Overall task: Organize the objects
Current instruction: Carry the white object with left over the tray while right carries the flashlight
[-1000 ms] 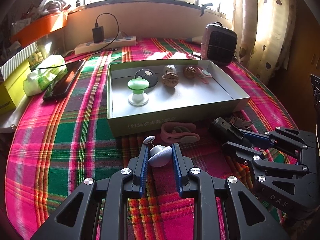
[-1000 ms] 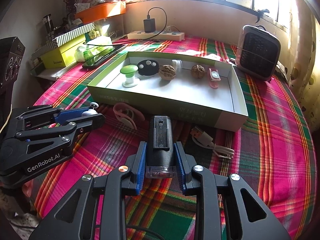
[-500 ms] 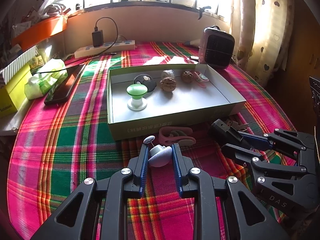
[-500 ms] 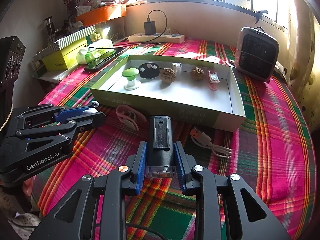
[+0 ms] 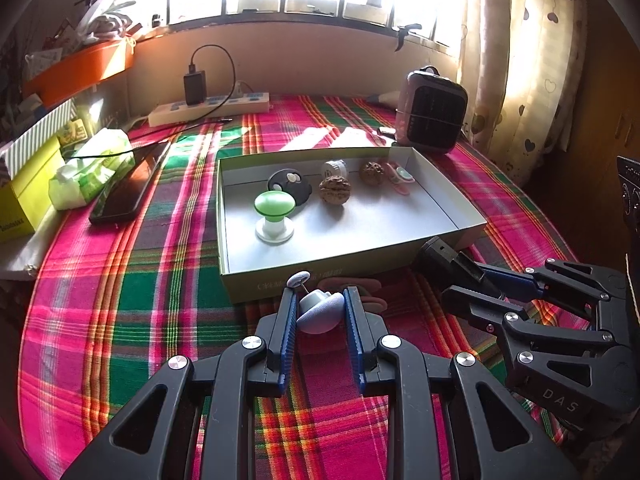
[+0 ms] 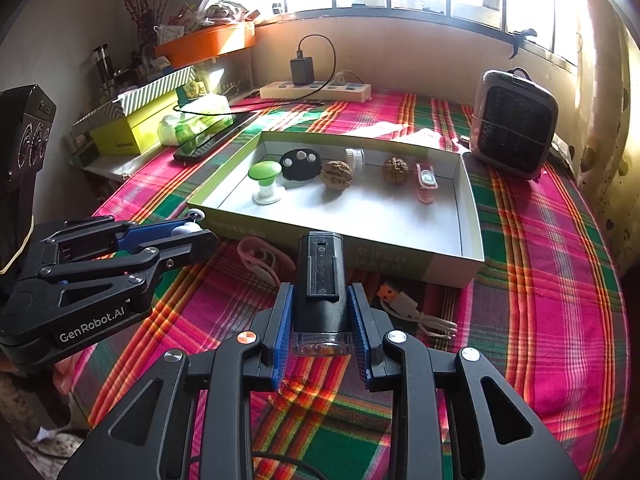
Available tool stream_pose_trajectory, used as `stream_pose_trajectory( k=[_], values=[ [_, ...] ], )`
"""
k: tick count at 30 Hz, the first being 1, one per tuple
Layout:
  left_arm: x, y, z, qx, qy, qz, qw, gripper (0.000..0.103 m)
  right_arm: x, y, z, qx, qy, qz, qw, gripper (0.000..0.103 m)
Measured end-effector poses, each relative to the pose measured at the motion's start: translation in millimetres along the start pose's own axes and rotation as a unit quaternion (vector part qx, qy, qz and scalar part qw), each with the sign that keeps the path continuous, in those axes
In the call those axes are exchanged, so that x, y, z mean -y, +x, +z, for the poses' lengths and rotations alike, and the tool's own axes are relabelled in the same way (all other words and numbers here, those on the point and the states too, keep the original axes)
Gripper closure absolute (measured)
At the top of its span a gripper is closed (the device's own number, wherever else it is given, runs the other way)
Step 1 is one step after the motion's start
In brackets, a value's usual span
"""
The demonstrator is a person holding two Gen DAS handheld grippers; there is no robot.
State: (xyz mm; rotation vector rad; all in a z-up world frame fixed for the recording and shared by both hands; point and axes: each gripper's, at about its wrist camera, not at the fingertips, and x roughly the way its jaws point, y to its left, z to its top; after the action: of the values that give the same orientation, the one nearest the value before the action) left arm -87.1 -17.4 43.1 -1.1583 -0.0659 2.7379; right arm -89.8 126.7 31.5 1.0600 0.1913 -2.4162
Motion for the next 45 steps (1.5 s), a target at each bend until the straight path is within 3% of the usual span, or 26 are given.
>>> stream_pose_trajectory(
  k=[13,24,39,45],
  values=[
    [-8,12,23,0.005,-0.008,-0.004,1.0000,0.082,8,13,33,0.007,-0.001,0.004,1.000,0.074],
    [-12,37,36,-0.008,-0.014,0.001,0.9999,0.082,17,41,56,-0.012,-0.007,0.014,1.000,0.074],
    [-19,63,40,-0.028,-0.024,0.011,0.9992,0.082,20,70,69,-0.037,-0.021,0.022,0.999,0.074],
    [-22,67,40,-0.032,-0.027,0.012,0.9991,0.082,18,80,71,-0.051,-0.032,0.048,0.997,0.074]
  ],
)
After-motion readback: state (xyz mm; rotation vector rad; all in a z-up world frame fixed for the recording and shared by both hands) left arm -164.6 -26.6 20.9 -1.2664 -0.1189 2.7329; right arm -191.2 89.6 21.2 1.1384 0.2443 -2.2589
